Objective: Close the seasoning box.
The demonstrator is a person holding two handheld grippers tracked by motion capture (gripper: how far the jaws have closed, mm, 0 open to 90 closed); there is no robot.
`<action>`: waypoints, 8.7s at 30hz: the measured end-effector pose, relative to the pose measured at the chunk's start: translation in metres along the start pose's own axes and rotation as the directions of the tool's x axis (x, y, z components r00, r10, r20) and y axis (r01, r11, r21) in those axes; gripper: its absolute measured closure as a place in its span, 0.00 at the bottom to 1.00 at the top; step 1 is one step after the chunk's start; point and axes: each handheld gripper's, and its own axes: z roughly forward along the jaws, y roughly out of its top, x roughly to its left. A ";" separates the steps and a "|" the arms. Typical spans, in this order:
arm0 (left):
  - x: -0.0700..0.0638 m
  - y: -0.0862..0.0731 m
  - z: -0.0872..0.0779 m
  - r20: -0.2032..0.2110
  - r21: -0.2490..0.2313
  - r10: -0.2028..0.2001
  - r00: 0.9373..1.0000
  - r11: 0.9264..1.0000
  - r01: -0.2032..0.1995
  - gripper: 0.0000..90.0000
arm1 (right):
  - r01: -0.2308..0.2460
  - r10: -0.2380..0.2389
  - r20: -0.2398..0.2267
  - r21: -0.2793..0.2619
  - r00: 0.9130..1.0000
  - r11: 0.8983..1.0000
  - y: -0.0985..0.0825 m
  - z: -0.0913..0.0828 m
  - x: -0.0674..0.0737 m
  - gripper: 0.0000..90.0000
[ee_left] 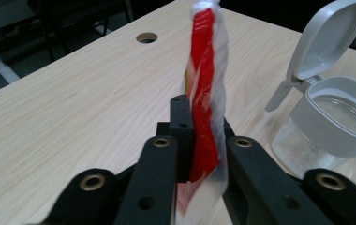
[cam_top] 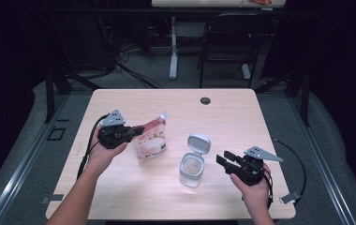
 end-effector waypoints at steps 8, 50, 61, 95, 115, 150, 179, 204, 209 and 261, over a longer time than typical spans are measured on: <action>-0.005 0.002 -0.003 0.006 -0.003 0.015 1.000 1.000 -0.015 1.00 | -0.007 0.007 0.009 -0.005 1.000 1.000 -0.001 -0.001 -0.002 0.63; -0.055 -0.018 -0.025 0.209 -0.066 0.076 0.975 0.996 -0.064 1.00 | -0.022 0.021 0.027 0.018 0.999 1.000 -0.011 0.000 -0.008 0.63; -0.055 -0.025 -0.026 0.210 -0.089 0.056 0.976 0.995 -0.038 0.99 | -0.036 0.035 0.030 0.024 0.999 0.999 -0.014 0.001 -0.011 0.63; -0.058 -0.042 -0.059 0.107 -0.064 -0.030 0.994 0.997 0.037 0.71 | 0.218 -0.222 -0.144 -0.043 0.964 0.975 0.046 -0.007 0.040 0.55; -0.056 -0.045 -0.068 0.115 -0.035 -0.039 0.993 0.998 0.044 0.79 | 0.304 -0.287 -0.296 0.012 0.911 0.953 0.053 0.051 0.087 0.54; -0.042 -0.038 -0.060 0.058 -0.075 -0.033 0.998 0.996 0.037 0.98 | 0.328 -0.308 -0.347 -0.002 0.886 0.945 0.050 0.064 0.107 0.63; -0.042 -0.044 -0.069 0.056 -0.084 -0.068 0.996 0.994 0.072 0.84 | 0.396 -0.371 -0.331 0.010 0.868 0.918 0.074 0.046 0.110 0.67; -0.032 -0.053 -0.082 0.033 -0.082 -0.101 0.994 0.991 0.103 0.84 | 0.516 -0.465 -0.381 0.039 0.799 0.855 0.106 0.064 0.142 0.72; -0.029 -0.055 -0.083 0.041 -0.086 -0.116 0.992 0.989 0.119 0.84 | 0.547 -0.482 -0.403 0.057 0.778 0.835 0.109 0.072 0.152 0.73; -0.022 -0.059 -0.084 0.024 -0.078 -0.131 0.991 0.988 0.133 0.83 | 0.702 -0.535 -0.477 0.302 0.697 0.645 0.117 0.132 0.204 0.82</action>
